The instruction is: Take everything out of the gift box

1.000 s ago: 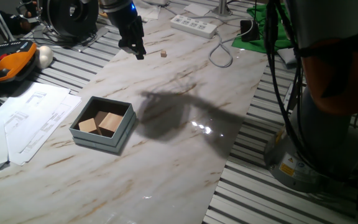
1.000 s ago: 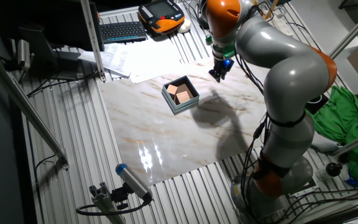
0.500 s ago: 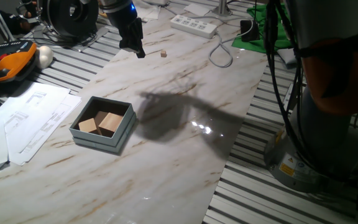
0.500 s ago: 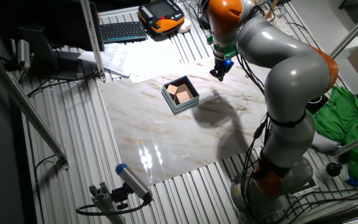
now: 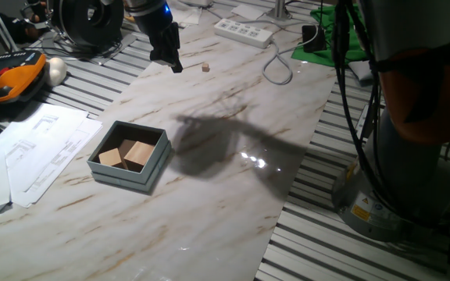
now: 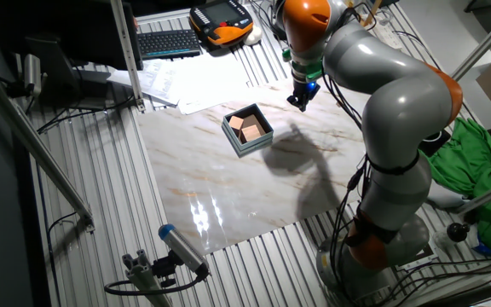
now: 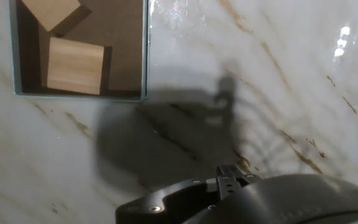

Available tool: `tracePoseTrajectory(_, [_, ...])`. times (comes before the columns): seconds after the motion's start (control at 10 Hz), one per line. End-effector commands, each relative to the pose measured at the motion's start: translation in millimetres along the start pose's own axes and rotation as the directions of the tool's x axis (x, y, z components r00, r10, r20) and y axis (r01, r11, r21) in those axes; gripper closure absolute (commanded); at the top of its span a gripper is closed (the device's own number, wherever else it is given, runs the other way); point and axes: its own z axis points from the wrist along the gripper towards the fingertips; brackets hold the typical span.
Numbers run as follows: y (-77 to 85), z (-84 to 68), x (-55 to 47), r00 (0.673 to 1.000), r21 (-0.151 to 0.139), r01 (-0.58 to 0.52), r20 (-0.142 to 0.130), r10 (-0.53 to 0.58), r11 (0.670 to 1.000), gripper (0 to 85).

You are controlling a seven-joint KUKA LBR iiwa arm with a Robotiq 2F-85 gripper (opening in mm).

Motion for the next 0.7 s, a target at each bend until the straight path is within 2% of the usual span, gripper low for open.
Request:
tracePoseTrajectory(0.0, [0.0, 0.0, 0.0, 1.0, 0.0, 0.0, 0.0, 0.0, 1.0, 85.0])
tracePoseTrajectory(0.4, [0.0, -0.1, 0.0, 1.0, 0.003, -0.019, 0.001, 0.019, 1.0, 85.0])
tracePoseTrajectory(0.5, [0.0, -0.1, 0.0, 0.998, -0.026, -0.066, 0.008, 0.067, 0.997, 85.0])
tracePoseTrajectory(0.6, [0.0, -0.1, 0.0, 0.995, -0.029, -0.086, 0.038, 0.087, 0.996, 85.0])
